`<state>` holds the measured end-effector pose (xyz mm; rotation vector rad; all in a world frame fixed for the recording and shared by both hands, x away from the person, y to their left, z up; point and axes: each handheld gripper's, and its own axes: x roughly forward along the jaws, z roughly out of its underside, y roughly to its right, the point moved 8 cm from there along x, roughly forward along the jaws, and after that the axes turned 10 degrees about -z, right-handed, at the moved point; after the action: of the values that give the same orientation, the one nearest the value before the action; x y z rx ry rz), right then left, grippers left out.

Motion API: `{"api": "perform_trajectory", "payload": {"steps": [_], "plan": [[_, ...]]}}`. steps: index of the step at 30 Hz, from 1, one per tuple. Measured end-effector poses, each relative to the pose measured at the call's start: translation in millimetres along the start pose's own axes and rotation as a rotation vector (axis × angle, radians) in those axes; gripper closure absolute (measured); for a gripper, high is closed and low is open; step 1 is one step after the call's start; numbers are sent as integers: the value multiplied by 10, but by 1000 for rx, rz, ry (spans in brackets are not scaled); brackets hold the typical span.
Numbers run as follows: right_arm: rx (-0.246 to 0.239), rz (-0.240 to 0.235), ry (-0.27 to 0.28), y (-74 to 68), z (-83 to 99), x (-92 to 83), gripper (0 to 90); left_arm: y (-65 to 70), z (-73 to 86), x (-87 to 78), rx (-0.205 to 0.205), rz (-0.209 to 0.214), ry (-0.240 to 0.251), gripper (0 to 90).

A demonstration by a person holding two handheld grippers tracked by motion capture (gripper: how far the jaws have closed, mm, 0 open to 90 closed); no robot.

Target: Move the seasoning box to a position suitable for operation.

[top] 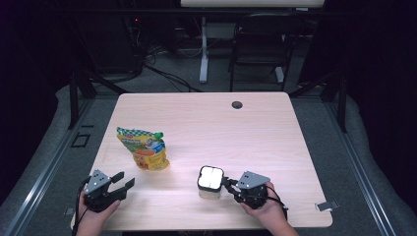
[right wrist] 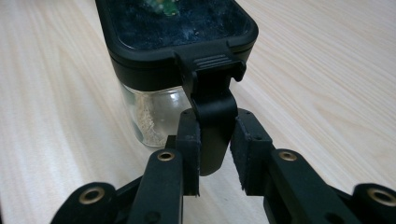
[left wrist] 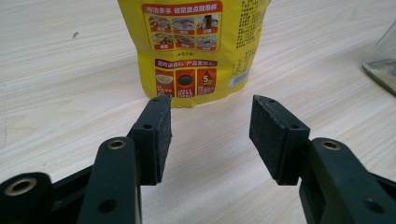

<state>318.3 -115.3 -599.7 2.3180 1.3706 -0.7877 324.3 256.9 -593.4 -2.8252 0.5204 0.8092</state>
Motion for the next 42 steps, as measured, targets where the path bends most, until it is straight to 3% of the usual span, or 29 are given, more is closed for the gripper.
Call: {"api": "perform_trajectory", "payload": {"steps": [8,18,29,35,40,42], "plan": [[-4,-3,4,-23,-10,13,734,0,0,0,-1,-3,2,490],[59,25,10,76,25,-32,736,1,-1,2,-1,-3,3,490],[109,-6,36,67,0,-124,714,7,-2,-8,-5,1,1,503],[78,-3,19,10,-67,-239,694,48,-47,-33,-17,13,-4,520],[132,-9,67,50,-173,-373,681,132,-140,-37,-48,48,3,500],[165,15,93,101,-224,-424,675,178,-182,-31,-44,55,-2,491]]}}
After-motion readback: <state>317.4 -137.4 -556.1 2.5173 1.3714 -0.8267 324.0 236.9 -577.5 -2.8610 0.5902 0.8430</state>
